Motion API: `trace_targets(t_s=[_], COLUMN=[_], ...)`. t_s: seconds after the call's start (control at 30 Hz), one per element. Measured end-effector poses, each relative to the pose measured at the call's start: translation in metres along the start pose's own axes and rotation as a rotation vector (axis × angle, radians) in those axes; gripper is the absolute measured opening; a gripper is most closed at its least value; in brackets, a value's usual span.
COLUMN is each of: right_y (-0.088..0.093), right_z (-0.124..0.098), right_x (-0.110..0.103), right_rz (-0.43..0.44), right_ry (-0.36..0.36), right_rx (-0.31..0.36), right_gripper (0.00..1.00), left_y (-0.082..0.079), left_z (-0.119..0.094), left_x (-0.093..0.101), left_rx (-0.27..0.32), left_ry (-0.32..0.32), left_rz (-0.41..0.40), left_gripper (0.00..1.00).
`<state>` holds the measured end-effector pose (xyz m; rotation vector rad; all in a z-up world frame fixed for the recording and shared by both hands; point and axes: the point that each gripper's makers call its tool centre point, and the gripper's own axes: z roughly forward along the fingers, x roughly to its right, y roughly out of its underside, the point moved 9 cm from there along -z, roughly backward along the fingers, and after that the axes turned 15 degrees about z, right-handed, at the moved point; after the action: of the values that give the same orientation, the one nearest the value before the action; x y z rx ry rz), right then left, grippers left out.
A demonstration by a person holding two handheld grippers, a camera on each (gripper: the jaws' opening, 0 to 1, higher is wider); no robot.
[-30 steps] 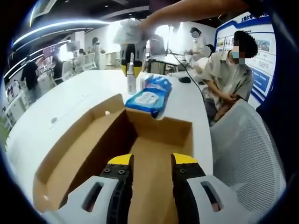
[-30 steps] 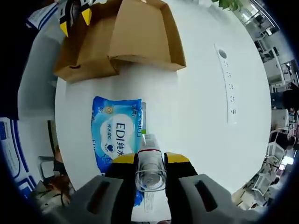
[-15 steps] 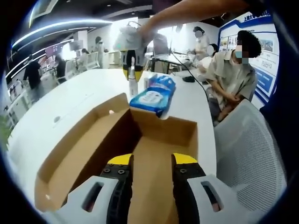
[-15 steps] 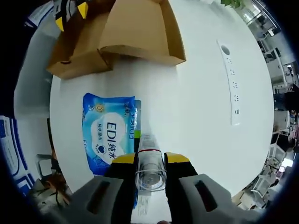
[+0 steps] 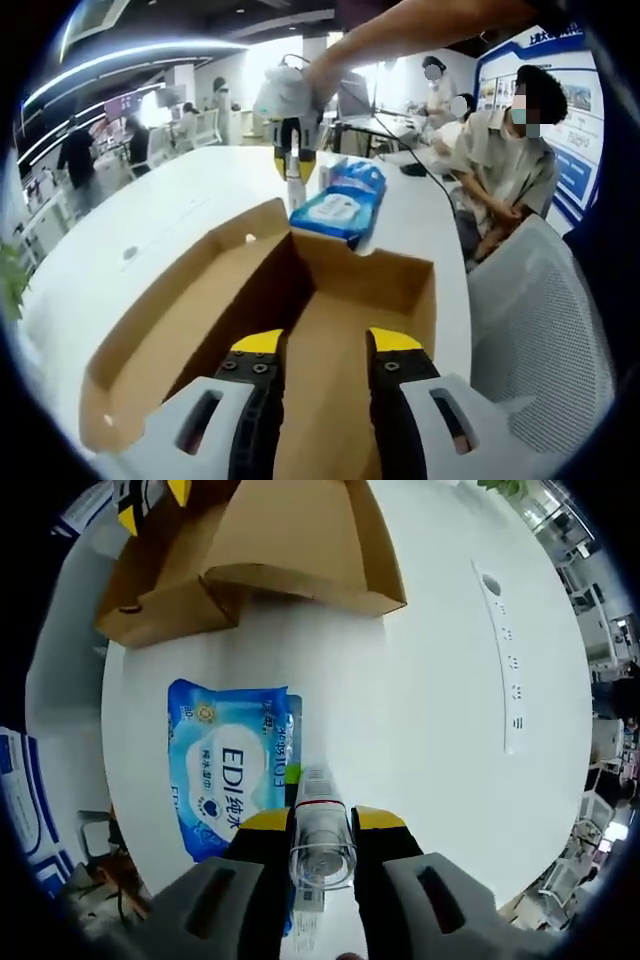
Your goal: Operate the shoe box by opening the lid, removing the specified soft item, and placing it in the target area until the item is outside and the box remains undamaged.
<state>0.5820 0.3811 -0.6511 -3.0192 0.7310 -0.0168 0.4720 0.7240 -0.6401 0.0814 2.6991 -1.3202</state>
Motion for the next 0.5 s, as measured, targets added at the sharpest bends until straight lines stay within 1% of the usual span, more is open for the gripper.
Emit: trace_targets(t_s=[0.2, 0.5], right_y=[0.0018, 0.0027], right_z=[-0.0004, -0.0020], right_x=[0.0008, 0.0005], right_rz=[0.008, 0.015], right_ry=[-0.002, -0.001], right_rx=[-0.009, 0.011], right_gripper=[0.20, 0.21], left_y=[-0.0020, -0.0021], left_z=[0.0008, 0.0015], left_x=[-0.0016, 0.0007], left_rx=[0.003, -0.005], left_ry=[-0.002, 0.004], left_rz=[0.001, 0.003], left_gripper=[0.30, 0.30])
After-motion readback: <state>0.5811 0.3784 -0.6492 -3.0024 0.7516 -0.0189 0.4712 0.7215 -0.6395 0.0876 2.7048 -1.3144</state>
